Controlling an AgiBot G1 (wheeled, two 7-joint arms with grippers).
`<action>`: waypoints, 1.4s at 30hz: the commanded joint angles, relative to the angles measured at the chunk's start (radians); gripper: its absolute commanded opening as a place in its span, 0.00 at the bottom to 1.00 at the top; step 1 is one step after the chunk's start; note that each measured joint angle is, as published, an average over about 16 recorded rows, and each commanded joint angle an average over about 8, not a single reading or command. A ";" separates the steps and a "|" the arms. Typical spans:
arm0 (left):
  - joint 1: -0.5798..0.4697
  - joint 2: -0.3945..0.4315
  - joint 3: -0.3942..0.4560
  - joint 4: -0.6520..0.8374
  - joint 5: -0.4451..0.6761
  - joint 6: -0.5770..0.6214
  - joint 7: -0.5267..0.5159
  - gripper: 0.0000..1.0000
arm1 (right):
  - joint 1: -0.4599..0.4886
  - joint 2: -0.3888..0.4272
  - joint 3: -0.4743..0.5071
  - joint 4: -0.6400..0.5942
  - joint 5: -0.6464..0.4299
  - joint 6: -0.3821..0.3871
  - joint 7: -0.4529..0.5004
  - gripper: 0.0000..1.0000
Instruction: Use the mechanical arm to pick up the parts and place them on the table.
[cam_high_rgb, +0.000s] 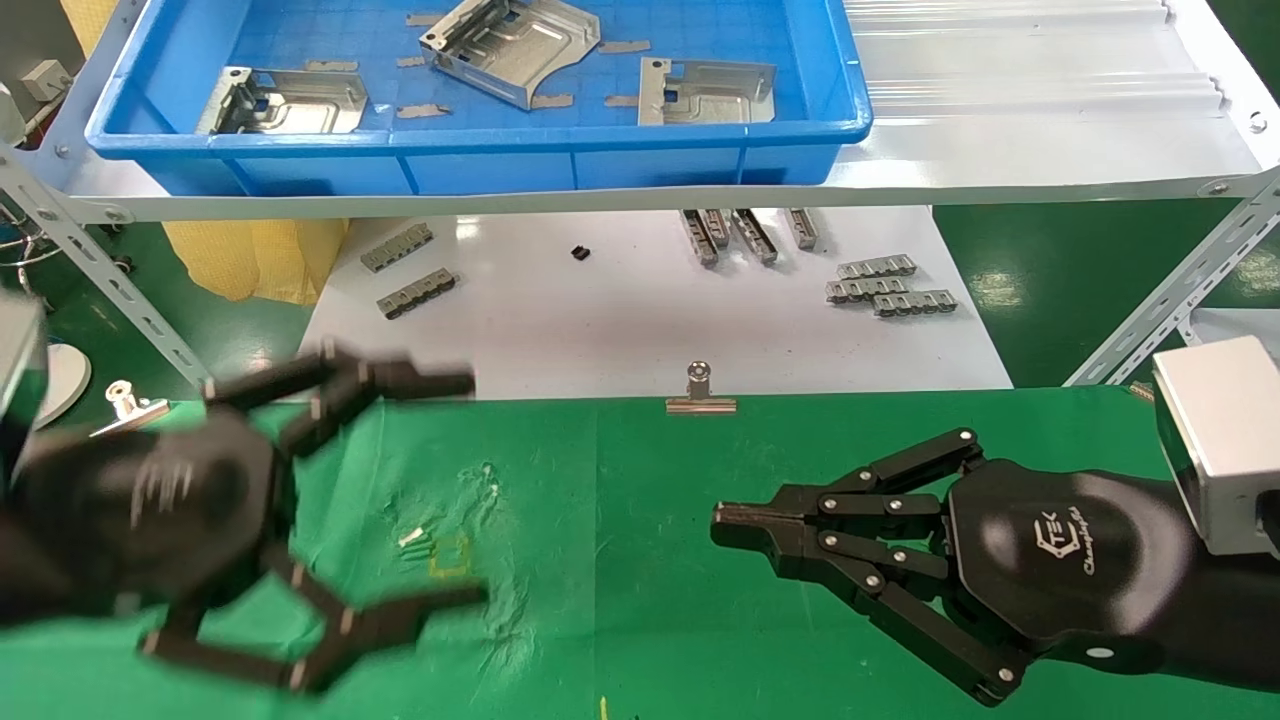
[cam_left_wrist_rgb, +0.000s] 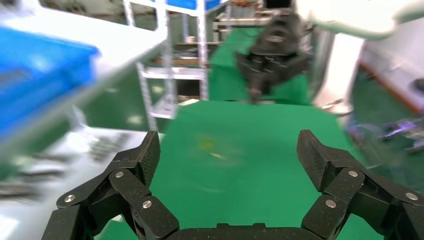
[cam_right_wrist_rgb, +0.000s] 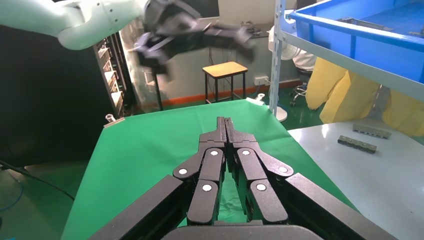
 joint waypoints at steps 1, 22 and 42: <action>-0.041 0.008 0.000 0.000 0.024 -0.020 0.001 1.00 | 0.000 0.000 0.000 0.000 0.000 0.000 0.000 0.00; -0.721 0.554 0.177 1.049 0.463 -0.629 0.177 0.64 | 0.000 0.000 0.000 0.000 0.000 0.000 0.000 0.93; -0.793 0.654 0.214 1.206 0.519 -0.701 0.190 0.00 | 0.000 0.000 0.000 0.000 0.000 0.000 0.000 1.00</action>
